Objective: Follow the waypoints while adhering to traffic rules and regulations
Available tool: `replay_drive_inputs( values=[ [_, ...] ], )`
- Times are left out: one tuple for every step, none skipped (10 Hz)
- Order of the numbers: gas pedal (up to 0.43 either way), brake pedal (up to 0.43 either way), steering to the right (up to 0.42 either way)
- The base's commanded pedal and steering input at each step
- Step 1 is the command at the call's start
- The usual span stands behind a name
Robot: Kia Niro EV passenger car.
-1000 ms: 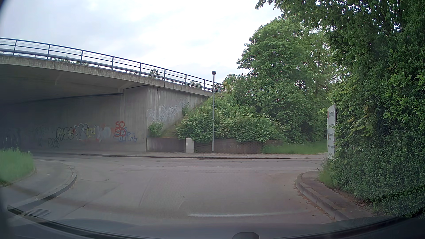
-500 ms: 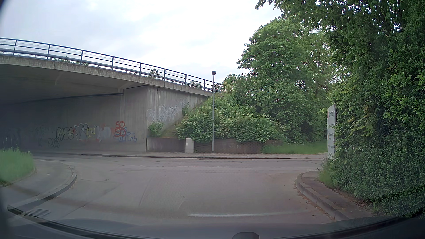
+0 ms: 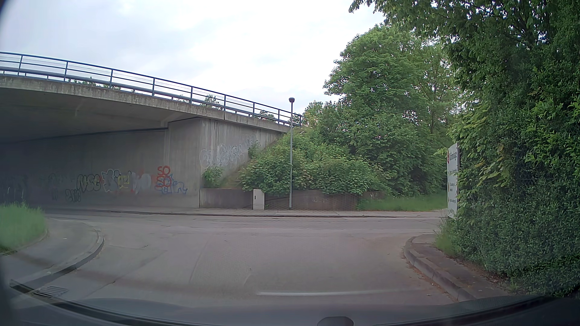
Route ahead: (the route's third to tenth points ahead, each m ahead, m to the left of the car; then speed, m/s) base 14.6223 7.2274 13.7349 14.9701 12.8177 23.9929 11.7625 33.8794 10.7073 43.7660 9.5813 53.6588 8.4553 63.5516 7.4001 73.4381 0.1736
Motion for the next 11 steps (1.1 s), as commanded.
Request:
replay_drive_inputs(
  values=[
    [0.0,0.0,-0.023],
    [0.0,0.0,-0.028],
    [0.0,0.0,-0.033],
    [0.0,0.0,-0.033],
    [0.0,0.0,-0.033],
    [0.0,0.0,-0.033],
    [0.0,0.0,-0.034],
    [0.0,0.0,-0.036],
    [0.0,0.0,-0.037],
    [0.0,0.0,-0.037],
    [0.0,0.0,-0.036]
  ],
)
